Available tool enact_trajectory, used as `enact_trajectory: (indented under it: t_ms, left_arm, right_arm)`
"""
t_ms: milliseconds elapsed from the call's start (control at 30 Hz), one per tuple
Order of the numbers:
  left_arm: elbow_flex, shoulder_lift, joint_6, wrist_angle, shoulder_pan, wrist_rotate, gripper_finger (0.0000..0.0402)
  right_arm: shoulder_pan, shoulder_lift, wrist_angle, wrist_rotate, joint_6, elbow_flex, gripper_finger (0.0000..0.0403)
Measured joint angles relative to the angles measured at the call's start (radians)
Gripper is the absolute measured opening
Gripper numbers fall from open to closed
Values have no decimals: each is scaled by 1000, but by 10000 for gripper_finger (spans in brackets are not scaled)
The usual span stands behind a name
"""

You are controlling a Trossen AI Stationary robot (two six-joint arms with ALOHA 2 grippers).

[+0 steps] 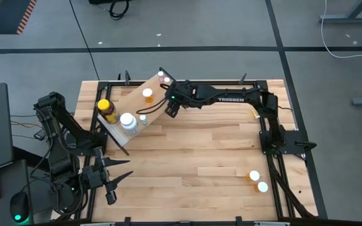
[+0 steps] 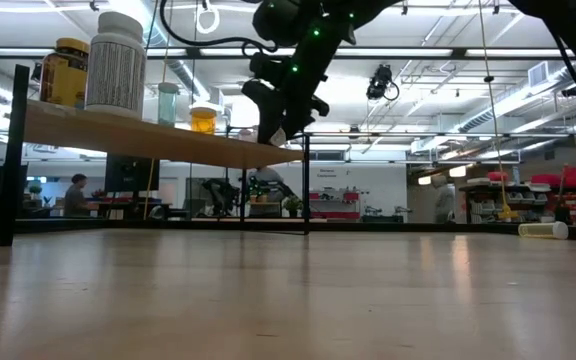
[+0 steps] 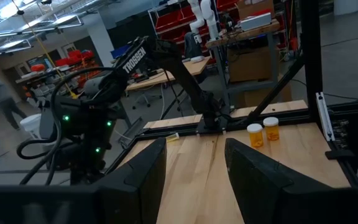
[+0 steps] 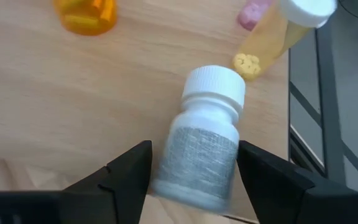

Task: Pick and place medicine bottles onto shelf by color
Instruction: Adjust the small white pill bottle on the shelf

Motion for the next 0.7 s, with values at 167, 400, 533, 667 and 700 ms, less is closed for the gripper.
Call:
enact_trajectory:
  t_ms: [167,400,533,667,700]
  left_arm:
    - [0,0,0,0,0,0,172]
    - [0,0,0,-1,0,0,172]
    - [0,0,1,-1,0,0,172]
    - [0,0,3,-1,0,0,172]
    - [0,0,3,-2,0,0,172]
  right_arm:
    - [11,0,-6,1,-23,0,213]
    - [17,-4,-14,0,-31,0,177]
    - [26,-20,-34,3,-39,0,177]
    - [44,-58,-69,4,-39,8,182]
    - [52,-71,-81,4,-39,8,182]
